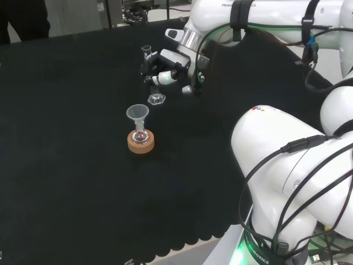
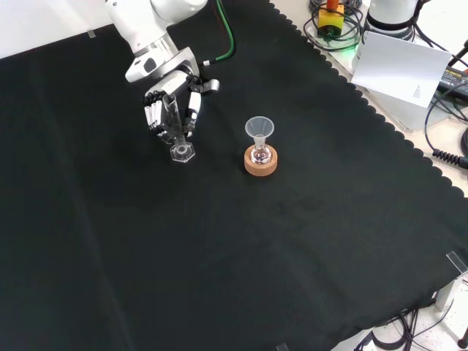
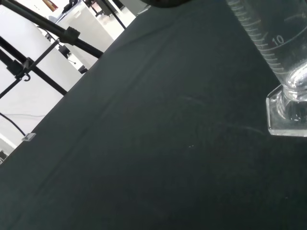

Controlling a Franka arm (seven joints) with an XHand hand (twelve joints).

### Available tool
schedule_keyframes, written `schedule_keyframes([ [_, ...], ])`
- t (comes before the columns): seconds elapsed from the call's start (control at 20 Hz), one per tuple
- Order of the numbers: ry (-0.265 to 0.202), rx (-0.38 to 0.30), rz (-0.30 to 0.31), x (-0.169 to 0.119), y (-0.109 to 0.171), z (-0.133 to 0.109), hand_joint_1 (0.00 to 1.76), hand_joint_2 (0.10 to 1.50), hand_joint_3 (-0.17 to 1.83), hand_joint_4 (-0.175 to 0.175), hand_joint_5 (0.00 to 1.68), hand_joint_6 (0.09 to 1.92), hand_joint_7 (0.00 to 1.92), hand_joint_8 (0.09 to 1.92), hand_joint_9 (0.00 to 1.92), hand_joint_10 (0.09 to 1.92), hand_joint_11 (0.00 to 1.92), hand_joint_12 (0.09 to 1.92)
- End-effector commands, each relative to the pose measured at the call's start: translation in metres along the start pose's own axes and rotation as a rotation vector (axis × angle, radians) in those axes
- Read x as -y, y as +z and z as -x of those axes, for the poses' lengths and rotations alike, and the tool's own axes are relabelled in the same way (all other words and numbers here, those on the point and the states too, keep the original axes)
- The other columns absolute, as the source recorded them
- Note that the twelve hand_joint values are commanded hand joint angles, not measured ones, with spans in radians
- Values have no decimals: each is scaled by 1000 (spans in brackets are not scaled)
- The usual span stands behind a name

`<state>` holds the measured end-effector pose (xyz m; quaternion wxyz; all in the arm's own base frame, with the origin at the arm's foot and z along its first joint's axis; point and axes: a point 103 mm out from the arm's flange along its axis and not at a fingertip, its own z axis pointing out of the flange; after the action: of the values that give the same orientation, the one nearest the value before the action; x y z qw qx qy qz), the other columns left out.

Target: Put the graduated cylinder back on the table.

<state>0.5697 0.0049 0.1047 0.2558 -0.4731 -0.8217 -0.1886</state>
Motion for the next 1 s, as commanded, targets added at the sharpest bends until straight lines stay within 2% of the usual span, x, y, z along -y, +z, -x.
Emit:
schedule_keyframes([
  [0.05, -4, -11, 18, -3, 8, 7, 1251, 1138, 1, -175, 916, 1080, 951, 1076, 1374, 87, 1054, 873],
  [0.1, -5, -11, 22, -3, 9, 7, 1251, 1138, 1, -175, 916, 1081, 950, 1077, 1373, 87, 1053, 874],
  [0.2, -6, -10, 30, -3, 10, 9, 1228, 1131, -2, -39, 932, 1074, 984, 1024, 1373, 87, 1051, 879],
  [0.25, -6, -7, 33, -2, 11, 9, 1221, 1129, -3, -1, 937, 1071, 991, 1011, 1372, 87, 1051, 880],
  [0.3, -6, -8, 36, -2, 11, 9, 1218, 1128, -4, 19, 941, 1069, 994, 1004, 1369, 87, 1051, 881],
  [0.45, -4, -2, 36, -1, 12, 10, 1213, 1129, -2, 36, 939, 1076, 989, 1008, 1359, 87, 1046, 881],
  [1.0, -9, -3, 30, 2, 16, 10, 1206, 1140, 2, 38, 915, 1113, 959, 1051, 1341, 87, 1028, 899],
])
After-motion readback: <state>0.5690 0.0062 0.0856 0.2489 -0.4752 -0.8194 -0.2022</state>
